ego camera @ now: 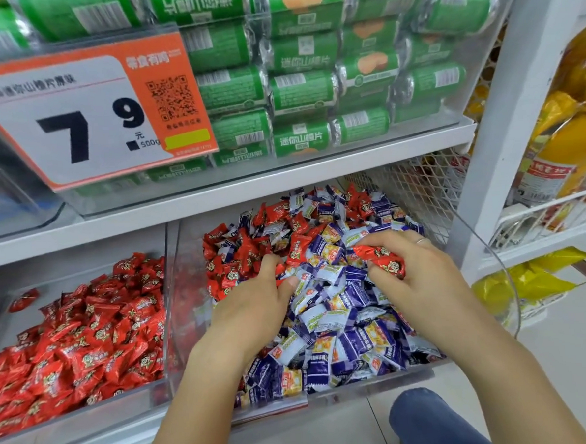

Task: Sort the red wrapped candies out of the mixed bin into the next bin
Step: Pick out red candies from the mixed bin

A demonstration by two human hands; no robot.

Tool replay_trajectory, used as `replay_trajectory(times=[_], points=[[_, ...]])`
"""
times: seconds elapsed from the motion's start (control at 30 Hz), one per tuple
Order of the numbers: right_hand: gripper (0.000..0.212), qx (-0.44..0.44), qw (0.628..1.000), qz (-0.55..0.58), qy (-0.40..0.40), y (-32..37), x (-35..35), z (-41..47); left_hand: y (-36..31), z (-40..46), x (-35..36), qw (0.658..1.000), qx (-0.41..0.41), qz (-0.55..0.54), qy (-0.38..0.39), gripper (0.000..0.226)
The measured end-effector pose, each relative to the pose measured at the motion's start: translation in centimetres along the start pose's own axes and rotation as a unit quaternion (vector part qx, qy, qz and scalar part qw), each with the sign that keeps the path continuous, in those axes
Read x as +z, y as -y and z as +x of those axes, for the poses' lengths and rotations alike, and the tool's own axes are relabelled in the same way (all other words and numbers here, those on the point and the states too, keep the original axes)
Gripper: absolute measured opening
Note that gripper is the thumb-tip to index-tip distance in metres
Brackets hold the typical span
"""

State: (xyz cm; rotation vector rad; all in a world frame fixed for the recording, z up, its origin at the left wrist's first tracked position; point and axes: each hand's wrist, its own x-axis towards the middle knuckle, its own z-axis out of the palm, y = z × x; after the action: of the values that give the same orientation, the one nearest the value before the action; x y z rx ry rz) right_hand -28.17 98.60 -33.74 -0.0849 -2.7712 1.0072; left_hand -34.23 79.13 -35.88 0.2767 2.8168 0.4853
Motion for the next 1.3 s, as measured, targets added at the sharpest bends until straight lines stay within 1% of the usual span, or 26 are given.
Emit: replay_trajectory(times=[0.03,0.1,0.2,0.27,0.33,0.4,0.47,0.5,0.6,0.73,0.8,0.83,0.9,0.93,0.97,1.0,1.03,1.1,1.13,1.17,1.23,1.3], points=[[0.032,0.001,1.000,-0.002,0.001,0.1,0.0,0.0,0.0,-0.2,-0.1,1.000,0.001,-0.002,-0.011,0.035],[0.033,-0.003,1.000,-0.001,-0.004,0.3,0.1,0.1,0.0,-0.7,-0.5,0.998,-0.001,0.000,-0.057,0.029],[0.032,-0.024,0.999,0.016,-0.023,1.1,0.3,0.2,0.3,-2.1,-1.6,0.991,0.006,-0.016,-0.136,0.027],[0.032,-0.040,0.998,0.036,-0.032,2.2,0.5,0.2,0.8,-3.5,-2.7,0.984,0.024,-0.043,-0.168,0.027],[0.032,-0.054,0.997,0.050,-0.030,3.5,1.0,0.1,1.4,-5.1,-3.9,0.980,0.047,-0.062,-0.185,0.026],[0.032,-0.068,0.995,0.066,-0.015,5.2,1.9,0.0,2.3,-6.8,-5.1,0.979,0.066,-0.085,-0.174,0.025],[0.031,-0.092,0.991,0.096,0.006,7.2,3.0,0.0,3.6,-8.5,-6.4,0.976,0.072,-0.129,-0.163,0.025],[0.030,-0.107,0.988,0.110,0.015,8.4,3.6,-0.1,4.5,-9.3,-7.2,0.972,0.069,-0.152,-0.165,0.028],[0.032,-0.150,0.978,0.139,0.034,11.9,5.8,-0.2,8.2,-10.6,-8.9,0.957,0.040,-0.198,-0.209,0.030],[0.033,-0.186,0.964,0.184,0.047,16.0,9.3,-0.1,14.1,-9.0,-8.6,0.934,-0.031,-0.269,-0.233,0.030],[0.037,-0.206,0.963,0.161,0.058,17.9,11.3,-0.1,16.0,-7.9,-8.2,0.915,-0.073,-0.325,-0.228,0.017],[0.040,-0.221,0.966,0.124,0.053,18.6,12.4,-0.1,16.7,-7.5,-8.1,0.910,-0.086,-0.338,-0.224,0.011],[0.051,-0.256,0.966,-0.012,0.034,18.9,14.5,0.0,17.9,-7.3,-8.1,0.913,-0.087,-0.340,-0.210,0.007],[0.062,-0.261,0.961,-0.085,0.043,18.9,15.3,0.0,18.3,-7.4,-8.2,0.919,-0.081,-0.334,-0.195,0.004],[0.072,-0.263,0.953,-0.142,0.055,18.7,15.8,0.1,18.7,-7.5,-8.2,0.925,-0.078,-0.328,-0.178,0.011],[0.078,-0.268,0.946,-0.170,0.063,18.5,16.0,0.2,19.3,-7.6,-8.3,0.929,-0.078,-0.324,-0.161,0.020],[0.079,-0.269,0.946,-0.167,0.075,18.3,15.7,0.3,19.7,-7.7,-8.4,0.931,-0.081,-0.321,-0.152,0.027],[0.072,-0.256,0.956,-0.094,0.108,17.8,14.5,0.6,20.3,-8.0,-8.7,0.937,-0.095,-0.295,-0.158,0.030],[0.065,-0.251,0.960,-0.050,0.110,17.4,13.8,0.7,20.4,-8.1,-8.9,0.939,-0.102,-0.279,-0.172,0.029],[0.056,-0.246,0.964,-0.023,0.099,16.8,13.1,0.9,20.4,-8.2,-9.1,0.939,-0.109,-0.266,-0.187,0.028],[0.037,-0.232,0.972,0.007,0.040,15.0,11.5,1.1,20.2,-8.3,-9.1,0.938,-0.117,-0.252,-0.206,0.028],[0.023,-0.189,0.982,0.028,0.005,13.2,9.7,1.3,19.3,-8.2,-9.0,0.941,-0.097,-0.250,-0.205,0.027]])
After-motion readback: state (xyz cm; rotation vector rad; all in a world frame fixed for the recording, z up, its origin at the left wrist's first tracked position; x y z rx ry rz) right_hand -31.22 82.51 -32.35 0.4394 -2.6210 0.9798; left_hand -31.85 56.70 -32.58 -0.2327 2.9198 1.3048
